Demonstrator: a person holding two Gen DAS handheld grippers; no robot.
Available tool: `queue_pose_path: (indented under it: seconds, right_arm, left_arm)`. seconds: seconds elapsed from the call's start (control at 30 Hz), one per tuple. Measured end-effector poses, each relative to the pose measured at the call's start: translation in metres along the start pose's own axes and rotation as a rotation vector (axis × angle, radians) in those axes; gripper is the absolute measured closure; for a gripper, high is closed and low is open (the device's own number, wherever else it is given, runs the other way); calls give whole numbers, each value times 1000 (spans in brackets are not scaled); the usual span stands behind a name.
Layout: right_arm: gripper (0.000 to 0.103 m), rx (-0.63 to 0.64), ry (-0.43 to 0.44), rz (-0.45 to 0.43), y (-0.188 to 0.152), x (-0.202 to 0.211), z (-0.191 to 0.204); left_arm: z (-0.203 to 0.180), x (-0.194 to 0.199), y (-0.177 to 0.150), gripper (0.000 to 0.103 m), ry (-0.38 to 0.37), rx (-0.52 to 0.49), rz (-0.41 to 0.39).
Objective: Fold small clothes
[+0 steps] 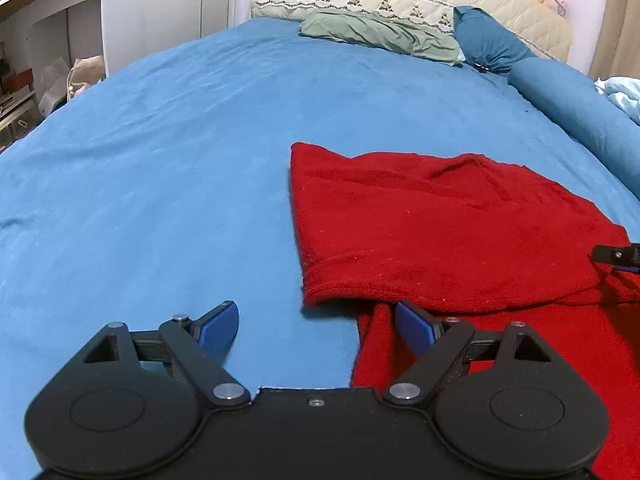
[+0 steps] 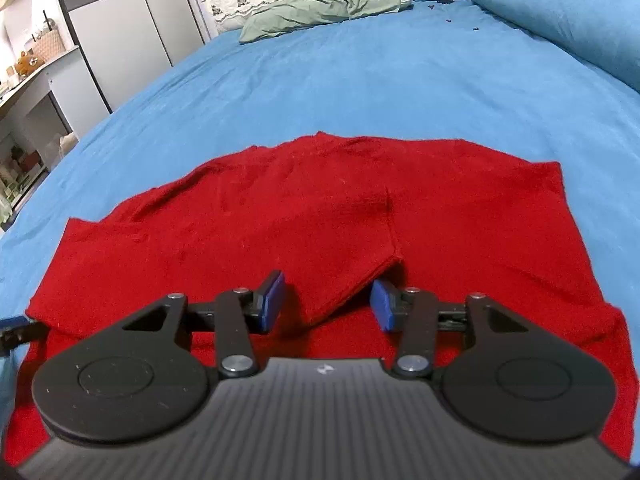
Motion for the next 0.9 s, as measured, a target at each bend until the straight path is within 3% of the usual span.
queue_pose_path:
  seconds: [0.03,0.07,0.1,0.2,0.33,0.43,0.57,0.73,0.77,0.83,0.9]
  right_arm:
    - [46,3,0,2,3,-3,-1]
    - [61,14,-5,9,4,-5,1]
    - [83,37,-25,13,6,-5,2]
    - [83,46,-50,0,28,2,5]
    - [83,-49,-58,-129,78,38,-8]
    - [83,-3,-132,-172,95,55,-32]
    - [83,-9,-219,-99,72,45,-77]
    - [81,-37,-215,-24,29,30,-107]
    - [80,-28,-218,-14,24,31,-108]
    - [61,5,-236,-22,21,37,-109]
    - [9,67,-276,-68,21,52,-104]
  left_arm:
    - [0,0,0,14,0,-2,0]
    - [-1,0,0,14,0,-7,1]
    - [-2,0,-1,14,0,-16,0]
    - [-7,-2,-1,14,0,-43,-2]
    - [-7,-9,0,14,0,-57,-7]
    - [-7,-16,4,14,7,-61,-15]
    - [-4,-26,2,13,46,-61,5]
    - [-1,-18,-1,12,67,-55,19]
    - [-2,-14,-1,14,70,-52,22]
    - [-9,-4,4,15,54,-67,0]
    - [-23,8,12,13,4,-94,-56]
Point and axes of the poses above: each gripper's, at about its wrist camera, not at the fingertips, and x roughly against the way its jaws point, z to its left, y to its top, the point moved 5 cm from there along -x, roughly the way its jaws point, and after that the axes turned 10 degrees about -z, right-handed, at the moved point
